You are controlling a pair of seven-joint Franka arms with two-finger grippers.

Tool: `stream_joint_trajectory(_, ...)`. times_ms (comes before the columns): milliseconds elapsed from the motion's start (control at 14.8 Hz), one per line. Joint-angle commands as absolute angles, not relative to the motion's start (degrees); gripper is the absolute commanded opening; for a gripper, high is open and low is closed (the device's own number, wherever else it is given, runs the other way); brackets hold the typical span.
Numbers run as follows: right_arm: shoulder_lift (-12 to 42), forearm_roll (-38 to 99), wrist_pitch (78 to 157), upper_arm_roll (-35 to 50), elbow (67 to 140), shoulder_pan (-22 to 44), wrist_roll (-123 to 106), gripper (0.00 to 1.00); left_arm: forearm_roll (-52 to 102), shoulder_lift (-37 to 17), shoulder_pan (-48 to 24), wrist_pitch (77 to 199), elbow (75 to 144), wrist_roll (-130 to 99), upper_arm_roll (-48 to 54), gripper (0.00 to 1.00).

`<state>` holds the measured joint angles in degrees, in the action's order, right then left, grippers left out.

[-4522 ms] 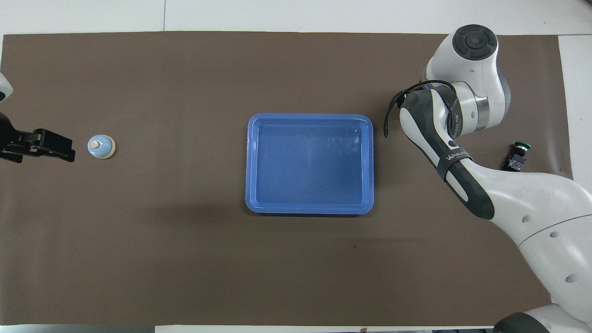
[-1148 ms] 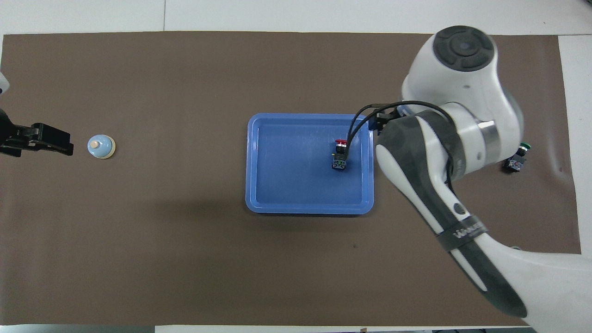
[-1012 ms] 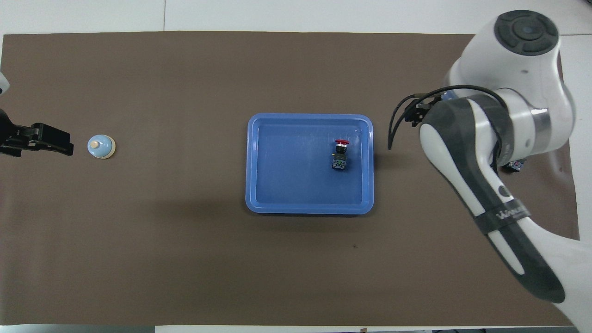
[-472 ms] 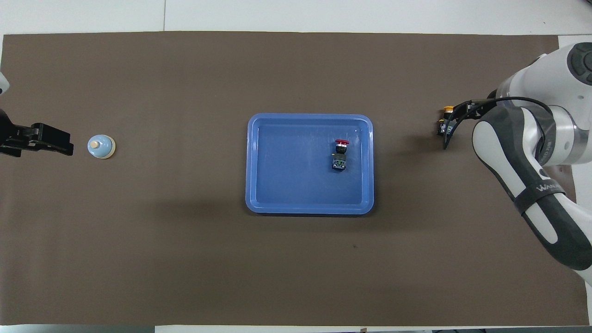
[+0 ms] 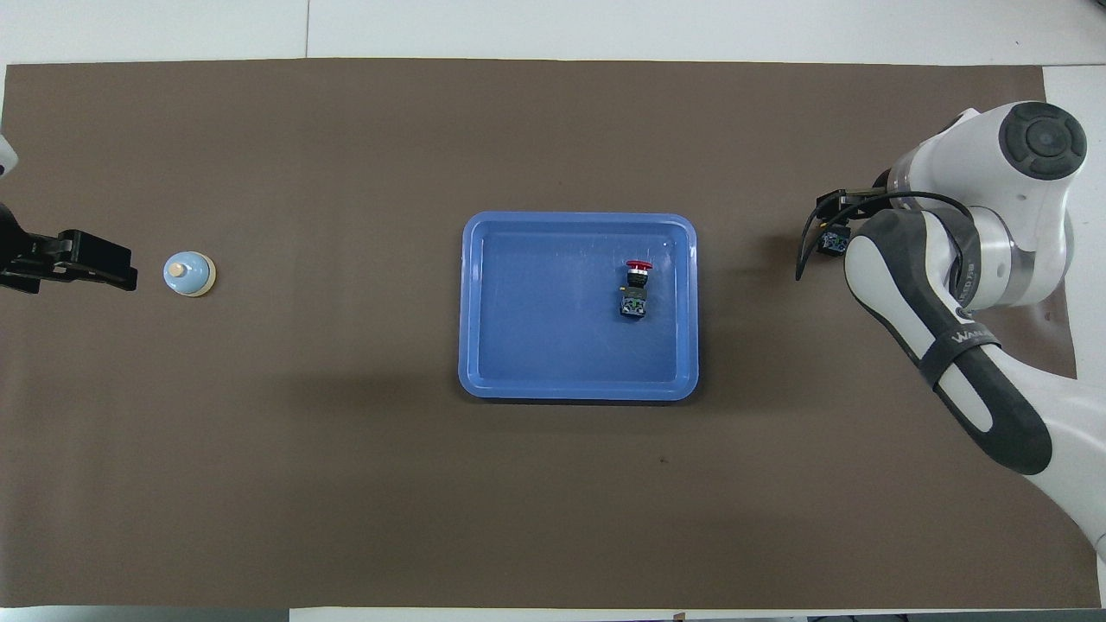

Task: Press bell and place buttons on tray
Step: 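Reach the right gripper to the yellow button and grasp it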

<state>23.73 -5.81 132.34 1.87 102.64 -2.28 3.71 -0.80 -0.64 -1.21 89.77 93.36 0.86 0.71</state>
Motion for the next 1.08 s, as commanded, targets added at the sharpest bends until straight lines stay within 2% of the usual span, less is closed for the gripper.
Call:
stream_joint_trajectory(0, 24.3, -5.5, 133.8, 2.4, 102.7, -1.8, 4.0, 1.0, -0.8, 0.4, -1.3, 89.9, 94.4, 0.4, 0.5, 1.0)
stream_joint_trajectory(540, 25.2, -5.5, 135.3, 2.4, 104.8, -2.5, 0.7, 0.99, -0.8, 0.4, -1.3, 89.9, 94.4, 0.3, 0.5, 1.0)
stream_joint_trajectory(608, 25.2, -5.5, 135.9, 2.4, 104.9, -2.4, 0.8, 0.9, -0.8, 0.4, -1.3, 89.9, 94.4, 0.3, 0.5, 1.0)
stream_joint_trajectory(742, 25.1, -5.1, 136.9, 2.5, 105.9, -2.4, 1.0, 0.65, -0.8, 0.4, -1.3, 89.9, 94.4, 0.3, 0.5, 1.0)
stream_joint_trajectory(810, 25.0, -4.7, 137.9, 2.5, 106.4, -2.4, 0.9, 0.45, -0.8, 0.4, -1.3, 89.9, 94.4, 0.3, 0.5, 1.0)
stream_joint_trajectory(878, 25.0, -4.7, 138.1, 2.5, 106.6, -2.4, 0.9, 0.17, -0.8, 0.4, -1.3, 89.9, 94.4, 0.3, 0.5, 1.0)
stream_joint_trajectory(945, 25.0, -4.6, 138.0, 2.5, 106.5, -2.3, 0.9, 0.0, -0.8, 0.4, -1.3, 89.9, 94.4, 0.3, 0.5, 1.0)
stream_joint_trajectory(1012, 25.0, -4.7, 137.7, 2.5, 106.3, -2.2, 0.9, 0.0, -0.8, 0.4, -1.3, 89.9, 94.4, 0.3, 0.5, 1.0)
